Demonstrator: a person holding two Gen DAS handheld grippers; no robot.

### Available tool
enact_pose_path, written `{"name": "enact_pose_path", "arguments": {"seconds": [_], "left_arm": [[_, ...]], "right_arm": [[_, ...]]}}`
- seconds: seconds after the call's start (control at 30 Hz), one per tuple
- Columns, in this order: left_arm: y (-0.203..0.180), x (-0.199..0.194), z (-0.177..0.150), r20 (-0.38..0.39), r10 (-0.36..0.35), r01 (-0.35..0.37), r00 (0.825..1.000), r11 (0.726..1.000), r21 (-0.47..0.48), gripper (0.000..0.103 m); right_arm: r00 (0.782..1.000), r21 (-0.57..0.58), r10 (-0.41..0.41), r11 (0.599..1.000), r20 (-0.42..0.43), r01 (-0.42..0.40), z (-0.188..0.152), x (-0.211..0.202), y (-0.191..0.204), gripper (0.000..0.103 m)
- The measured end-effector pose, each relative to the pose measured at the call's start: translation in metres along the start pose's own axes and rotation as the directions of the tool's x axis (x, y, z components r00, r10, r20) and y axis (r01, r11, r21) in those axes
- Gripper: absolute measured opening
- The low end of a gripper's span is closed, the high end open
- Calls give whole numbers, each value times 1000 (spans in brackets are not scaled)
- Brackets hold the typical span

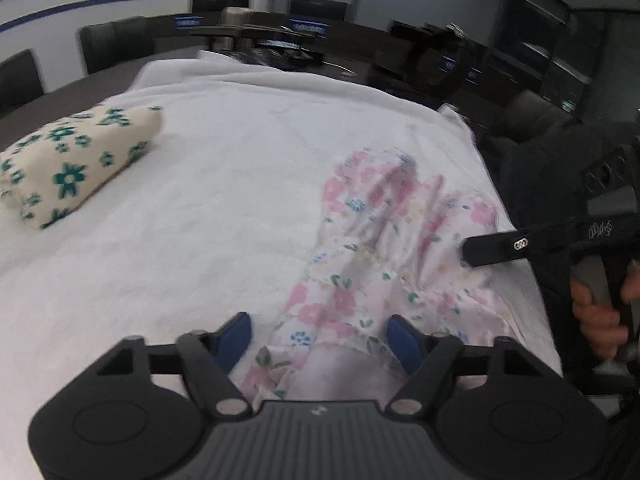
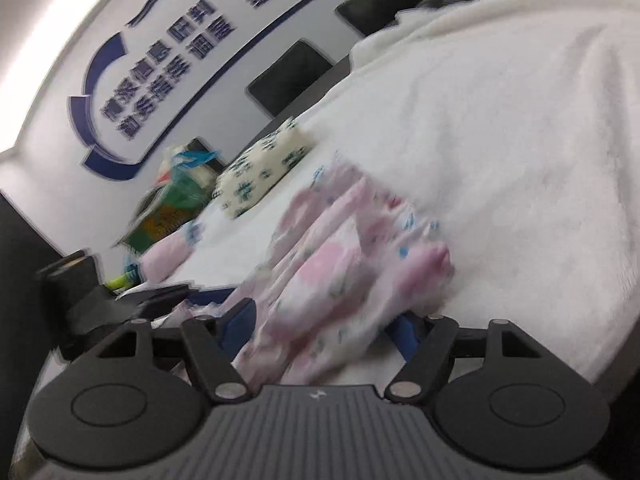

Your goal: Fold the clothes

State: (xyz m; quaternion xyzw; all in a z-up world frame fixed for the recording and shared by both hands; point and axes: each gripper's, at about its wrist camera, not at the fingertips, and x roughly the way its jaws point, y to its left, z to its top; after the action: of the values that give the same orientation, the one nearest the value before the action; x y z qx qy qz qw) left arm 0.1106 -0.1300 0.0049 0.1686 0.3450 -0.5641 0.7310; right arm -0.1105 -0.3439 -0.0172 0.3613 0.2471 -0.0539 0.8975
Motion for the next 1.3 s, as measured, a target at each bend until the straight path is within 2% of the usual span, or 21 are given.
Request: {"name": "enact_pose_path", "arguments": {"seconds": [0.03, 0.07, 0.1, 0.17, 0.27, 0.33, 0.4, 0.53, 0.6, 0.67, 0.77, 0.83, 0.9, 0.93, 0.97, 1.0, 1.03, 1.07, 1.17, 1.27, 1.3], "left_arm": [[-3, -1, 0, 16, 36, -36, 999, 999, -17, 38], [-5, -1, -1, 26, 54, -53, 998, 998, -34, 4], [-7, -5, -4, 42, 70, -68, 997, 996, -51, 4], [-11, -11, -11, 74, 103, -97, 992, 992, -86, 3], [-23, -29, -18, 118, 176, -164, 977, 981, -107, 2], [-27, -49, -19, 165, 232, -208, 959, 966, -151, 2], [-30, -75, -21, 216, 309, -265, 926, 941, -209, 2], [-36, -130, -32, 260, 526, -420, 809, 828, -371, 2], [-36, -147, -41, 230, 634, -485, 738, 736, -473, 2], [-26, -156, -49, 160, 707, -512, 689, 631, -582, 2], [0, -149, -57, 47, 750, -523, 660, 503, -688, 2], [16, -140, -59, -9, 751, -530, 660, 457, -714, 5], [26, -144, -68, -28, 719, -491, 694, 445, -749, 23], [23, -156, -77, 3, 706, -457, 708, 461, -761, 28], [19, -168, -87, 37, 693, -421, 720, 479, -770, 42], [11, -182, -99, 78, 689, -402, 720, 507, -762, 57], [2, -197, -112, 120, 685, -385, 718, 535, -752, 64], [-6, -212, -125, 161, 680, -369, 716, 563, -739, 73], [-19, -228, -151, 196, 661, -362, 725, 607, -708, 75], [-22, -223, -170, 227, 581, -286, 782, 658, -697, 75], [-24, -218, -173, 245, 560, -273, 792, 683, -677, 75]], "right_arm": [[999, -26, -27, 999, 22, 28, -1, 6, 5, 44], [998, -58, -58, 997, 31, 60, -4, 15, 10, 16], [998, -98, -67, 993, 21, 69, -5, 24, 14, 6], [996, -194, -74, 978, 44, 81, -8, 28, 26, 5], [993, -394, -20, 917, 115, 64, -6, 21, 62, 5], [991, -479, 59, 878, 123, 7, 2, 9, 81, 4], [985, -575, 123, 817, 121, -31, 9, 10, 108, 4], [968, -711, 248, 687, 41, -146, 26, 22, 161, 4], [959, -751, 279, 624, -44, -216, 36, 41, 187, 4], [954, -759, 269, 590, -135, -274, 49, 74, 210, 4], [954, -773, 196, 561, -225, -297, 58, 133, 238, 4], [955, -783, 129, 548, -269, -294, 61, 175, 254, 4], [952, -787, 20, 557, -306, -264, 55, 209, 256, 8], [947, -791, -30, 558, -319, -249, 53, 220, 255, 8], [953, -800, -37, 554, -302, -232, 52, 214, 251, 13], [958, -805, -40, 552, -285, -217, 52, 207, 247, 29], [963, -796, -8, 565, -270, -219, 56, 188, 239, 40], [966, -782, 30, 581, -256, -226, 61, 169, 228, 61], [969, -752, 103, 614, -224, -239, 68, 119, 200, 73], [970, -718, 103, 656, -220, -232, 60, 91, 179, 75], [962, -681, 121, 685, -244, -259, 53, 82, 170, 76]]}}
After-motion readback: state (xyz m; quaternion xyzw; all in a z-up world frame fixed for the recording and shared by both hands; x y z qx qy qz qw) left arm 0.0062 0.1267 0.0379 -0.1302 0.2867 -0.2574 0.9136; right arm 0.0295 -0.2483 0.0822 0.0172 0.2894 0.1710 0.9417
